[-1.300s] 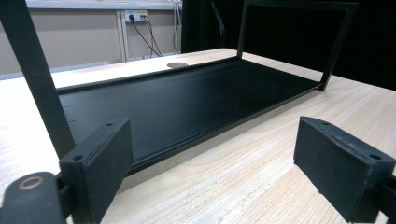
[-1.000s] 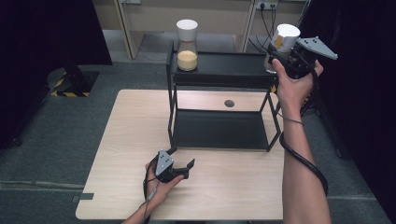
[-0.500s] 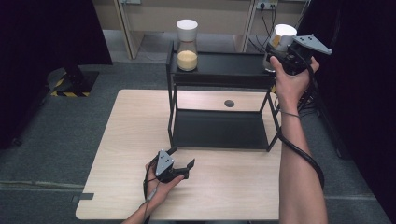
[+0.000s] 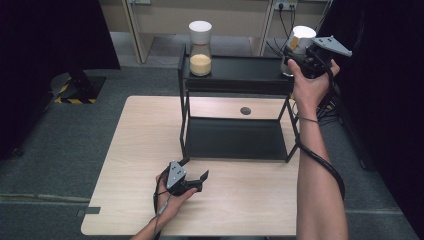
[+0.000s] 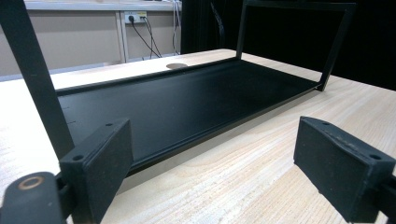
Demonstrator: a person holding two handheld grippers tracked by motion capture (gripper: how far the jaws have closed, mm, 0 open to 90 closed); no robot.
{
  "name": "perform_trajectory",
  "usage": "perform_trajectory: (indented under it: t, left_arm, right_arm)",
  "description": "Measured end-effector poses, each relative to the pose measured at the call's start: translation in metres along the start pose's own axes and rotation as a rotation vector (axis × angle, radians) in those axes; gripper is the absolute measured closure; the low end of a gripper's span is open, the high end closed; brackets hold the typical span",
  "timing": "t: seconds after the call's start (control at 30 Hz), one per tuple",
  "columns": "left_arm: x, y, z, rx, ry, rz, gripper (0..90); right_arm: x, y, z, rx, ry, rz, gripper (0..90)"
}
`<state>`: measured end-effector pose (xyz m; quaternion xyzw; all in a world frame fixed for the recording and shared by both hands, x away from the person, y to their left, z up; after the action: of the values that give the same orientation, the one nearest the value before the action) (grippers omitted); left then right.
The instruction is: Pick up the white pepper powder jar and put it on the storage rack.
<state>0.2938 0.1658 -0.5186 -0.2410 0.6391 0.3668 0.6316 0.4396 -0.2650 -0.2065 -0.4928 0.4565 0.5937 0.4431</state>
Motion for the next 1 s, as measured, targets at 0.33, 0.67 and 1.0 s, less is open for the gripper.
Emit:
perform_trajectory:
  t: [0.33,0.67,1.0]
  left_arm:
    - [-0.0001,-0.0002,-0.0001,0.002,0.003,0.001,11.4]
    - [-0.0001,-0.0002,-0.0005,0.005,0.003,0.001,11.5]
    - [-0.0002,-0.0003,-0.001,0.006,0.001,0.001,11.5]
  right_arm:
    - [0.002,-0.0028,0.0012,0.002,0.017,0.008,30.2]
    - [0.0015,0.0,0.0039,0.007,0.0,-0.009,20.9]
    - [0.0028,0.0059,0.0043,0.006,-0.011,-0.005,11.5]
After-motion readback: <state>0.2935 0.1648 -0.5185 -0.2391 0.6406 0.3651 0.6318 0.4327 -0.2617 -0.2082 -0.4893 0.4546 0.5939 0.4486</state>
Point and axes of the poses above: each handheld gripper's, and its own axes: y roughly backward along the jaws, x roughly out of its underside, z roughly to its left, the point moved 5 cm from there along -y, roughly forward along the jaws, and after that the axes turned 7 degrees about -y, right-handed, at the moved point
